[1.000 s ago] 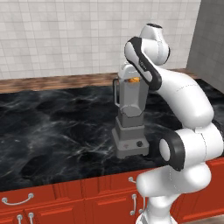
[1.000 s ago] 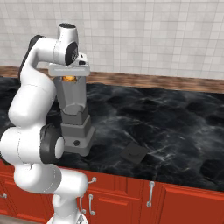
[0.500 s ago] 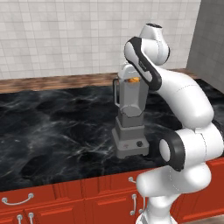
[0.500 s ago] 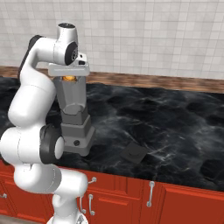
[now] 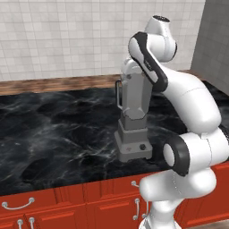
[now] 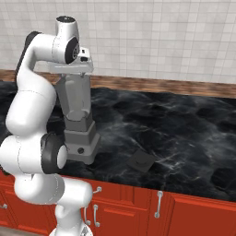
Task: Open the blender lid, put the orange in the blender, close the lid, and start the blender.
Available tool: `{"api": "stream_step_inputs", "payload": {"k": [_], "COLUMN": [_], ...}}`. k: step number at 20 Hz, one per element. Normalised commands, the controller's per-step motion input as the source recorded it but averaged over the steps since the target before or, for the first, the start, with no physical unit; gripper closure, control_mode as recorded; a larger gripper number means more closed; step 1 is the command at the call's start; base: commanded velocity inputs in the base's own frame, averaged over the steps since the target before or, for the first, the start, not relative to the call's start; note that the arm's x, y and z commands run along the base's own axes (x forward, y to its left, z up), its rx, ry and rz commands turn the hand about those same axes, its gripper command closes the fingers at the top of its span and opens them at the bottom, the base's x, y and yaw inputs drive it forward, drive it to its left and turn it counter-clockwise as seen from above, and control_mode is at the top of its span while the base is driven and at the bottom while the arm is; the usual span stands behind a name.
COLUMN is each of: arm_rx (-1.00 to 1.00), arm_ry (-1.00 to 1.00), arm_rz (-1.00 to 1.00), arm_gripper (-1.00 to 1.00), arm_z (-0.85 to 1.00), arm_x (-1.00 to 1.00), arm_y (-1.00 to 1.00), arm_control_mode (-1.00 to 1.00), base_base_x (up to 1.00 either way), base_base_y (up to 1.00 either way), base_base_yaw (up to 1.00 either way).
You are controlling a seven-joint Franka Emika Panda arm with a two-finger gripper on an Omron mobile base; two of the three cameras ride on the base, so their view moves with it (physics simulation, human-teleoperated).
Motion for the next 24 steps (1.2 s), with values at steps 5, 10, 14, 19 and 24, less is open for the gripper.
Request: {"api": "stream_step_inputs", "payload": {"k": [5,10,14,19,24], "arm_rx": [0.0,0.0,0.07,0.13,0.16], "arm_ry": [-0.01,-0.04,-0.12,-0.06,0.0], "arm_rz": [0.0,-0.01,-0.07,-0.12,-0.16], "arm_gripper": [-1.0,-1.0,-1.0,-1.0,-1.0], "arm_z": [0.04,0.25,0.02,-0.12,-0.62], "arm_x": [0.0,-0.18,-0.87,-0.82,-0.38], "arm_y": [0.0,-0.22,-0.57,-0.91,-1.0], "arm_control_mode": [-1.0,-1.0,-1.0,-1.0,-1.0], "base_base_x": [0.0,0.0,0.0,0.0,0.0], "base_base_y": [0.0,0.0,0.0,0.0,0.0], "base_base_yaw": [0.0,0.0,0.0,0.0,0.0]}}
